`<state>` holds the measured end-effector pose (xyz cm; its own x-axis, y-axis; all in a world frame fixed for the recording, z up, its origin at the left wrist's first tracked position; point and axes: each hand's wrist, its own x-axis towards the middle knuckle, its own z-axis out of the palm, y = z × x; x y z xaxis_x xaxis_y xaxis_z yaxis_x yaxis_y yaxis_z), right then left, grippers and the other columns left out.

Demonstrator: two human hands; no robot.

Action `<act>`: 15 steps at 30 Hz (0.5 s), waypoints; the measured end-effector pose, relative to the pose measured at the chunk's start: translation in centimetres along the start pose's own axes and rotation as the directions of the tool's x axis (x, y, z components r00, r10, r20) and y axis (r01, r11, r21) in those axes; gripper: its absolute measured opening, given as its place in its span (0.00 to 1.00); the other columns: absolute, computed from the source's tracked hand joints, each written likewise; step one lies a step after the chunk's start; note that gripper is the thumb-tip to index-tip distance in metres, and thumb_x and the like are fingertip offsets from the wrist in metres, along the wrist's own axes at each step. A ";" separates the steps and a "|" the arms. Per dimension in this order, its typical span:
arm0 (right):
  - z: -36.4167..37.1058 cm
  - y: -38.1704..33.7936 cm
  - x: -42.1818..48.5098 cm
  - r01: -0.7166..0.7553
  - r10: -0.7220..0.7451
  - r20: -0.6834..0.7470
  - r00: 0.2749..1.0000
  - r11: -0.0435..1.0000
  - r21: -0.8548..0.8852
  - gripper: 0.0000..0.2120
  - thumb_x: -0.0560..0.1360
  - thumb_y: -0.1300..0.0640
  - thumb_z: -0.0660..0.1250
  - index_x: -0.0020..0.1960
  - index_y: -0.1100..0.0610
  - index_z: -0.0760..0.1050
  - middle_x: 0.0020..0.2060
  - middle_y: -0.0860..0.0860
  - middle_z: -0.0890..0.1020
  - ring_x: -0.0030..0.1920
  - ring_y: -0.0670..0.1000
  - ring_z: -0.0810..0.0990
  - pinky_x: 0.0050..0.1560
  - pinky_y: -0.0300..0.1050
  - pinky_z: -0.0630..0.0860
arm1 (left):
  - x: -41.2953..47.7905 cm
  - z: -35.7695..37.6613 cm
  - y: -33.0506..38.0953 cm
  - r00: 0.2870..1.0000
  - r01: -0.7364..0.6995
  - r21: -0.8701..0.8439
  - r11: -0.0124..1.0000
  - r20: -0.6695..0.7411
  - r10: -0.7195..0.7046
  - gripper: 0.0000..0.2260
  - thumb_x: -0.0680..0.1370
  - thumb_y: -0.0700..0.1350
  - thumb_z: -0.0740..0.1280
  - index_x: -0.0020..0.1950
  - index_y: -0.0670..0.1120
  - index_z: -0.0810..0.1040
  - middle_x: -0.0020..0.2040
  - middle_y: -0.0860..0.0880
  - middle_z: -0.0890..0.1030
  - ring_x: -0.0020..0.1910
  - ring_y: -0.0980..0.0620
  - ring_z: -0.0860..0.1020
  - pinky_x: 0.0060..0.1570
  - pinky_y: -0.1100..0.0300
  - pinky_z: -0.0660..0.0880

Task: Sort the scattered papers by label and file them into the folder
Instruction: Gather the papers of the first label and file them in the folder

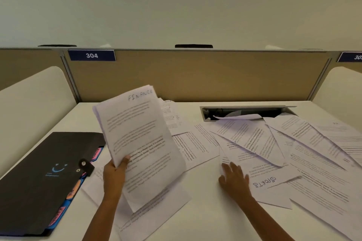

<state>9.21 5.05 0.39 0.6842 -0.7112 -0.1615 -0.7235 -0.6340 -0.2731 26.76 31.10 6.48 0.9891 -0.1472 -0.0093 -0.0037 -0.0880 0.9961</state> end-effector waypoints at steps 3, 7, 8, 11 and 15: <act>-0.6 1.5 0.4 -0.101 0.101 -0.022 0.995 0.995 -0.005 0.26 0.78 0.54 0.52 0.74 0.51 0.50 0.75 0.54 0.52 0.74 0.58 0.50 0.72 0.61 0.51 | 0.1 -0.4 -0.7 0.997 0.064 -0.039 0.997 -0.042 -0.066 0.13 0.76 0.42 0.65 0.57 0.36 0.73 0.47 0.40 0.77 0.51 0.36 0.77 0.49 0.49 0.74; -1.3 2.4 0.9 -0.231 0.228 -0.095 0.969 0.973 -0.020 0.24 0.77 0.56 0.56 0.71 0.53 0.54 0.67 0.55 0.64 0.66 0.58 0.63 0.67 0.59 0.64 | 0.2 -0.8 -1.2 0.989 0.138 -0.037 0.990 -0.051 -0.140 0.15 0.76 0.41 0.65 0.60 0.36 0.71 0.54 0.35 0.77 0.52 0.36 0.76 0.50 0.47 0.73; -1.6 2.3 1.1 -0.264 0.261 -0.102 0.960 0.964 -0.022 0.23 0.77 0.55 0.56 0.70 0.54 0.55 0.64 0.56 0.66 0.64 0.58 0.65 0.65 0.59 0.66 | 0.3 -0.9 -1.3 0.988 0.150 -0.029 0.988 -0.043 -0.151 0.16 0.76 0.41 0.65 0.61 0.36 0.71 0.55 0.35 0.77 0.51 0.37 0.76 0.50 0.46 0.73; -2.2 1.5 1.7 -0.323 0.323 -0.080 0.943 0.946 0.012 0.28 0.76 0.55 0.58 0.72 0.55 0.50 0.68 0.59 0.63 0.69 0.62 0.61 0.67 0.62 0.62 | 0.4 -1.1 -1.6 0.985 0.171 -0.009 0.985 -0.022 -0.172 0.16 0.76 0.42 0.65 0.61 0.36 0.71 0.54 0.37 0.77 0.46 0.41 0.76 0.48 0.47 0.73; -1.6 -0.8 2.2 0.005 -0.016 -0.098 0.995 0.994 -0.112 0.31 0.79 0.51 0.53 0.75 0.57 0.40 0.75 0.59 0.44 0.75 0.59 0.41 0.72 0.60 0.46 | 0.5 -1.3 -2.1 0.981 0.192 0.009 0.981 -0.019 -0.192 0.15 0.76 0.41 0.65 0.61 0.37 0.72 0.52 0.37 0.78 0.44 0.41 0.76 0.47 0.48 0.73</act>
<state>11.16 3.53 1.81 0.6837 -0.7270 -0.0631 -0.7255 -0.6678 -0.1664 27.47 32.47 4.53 0.9740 -0.1087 -0.1986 0.1850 -0.1235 0.9749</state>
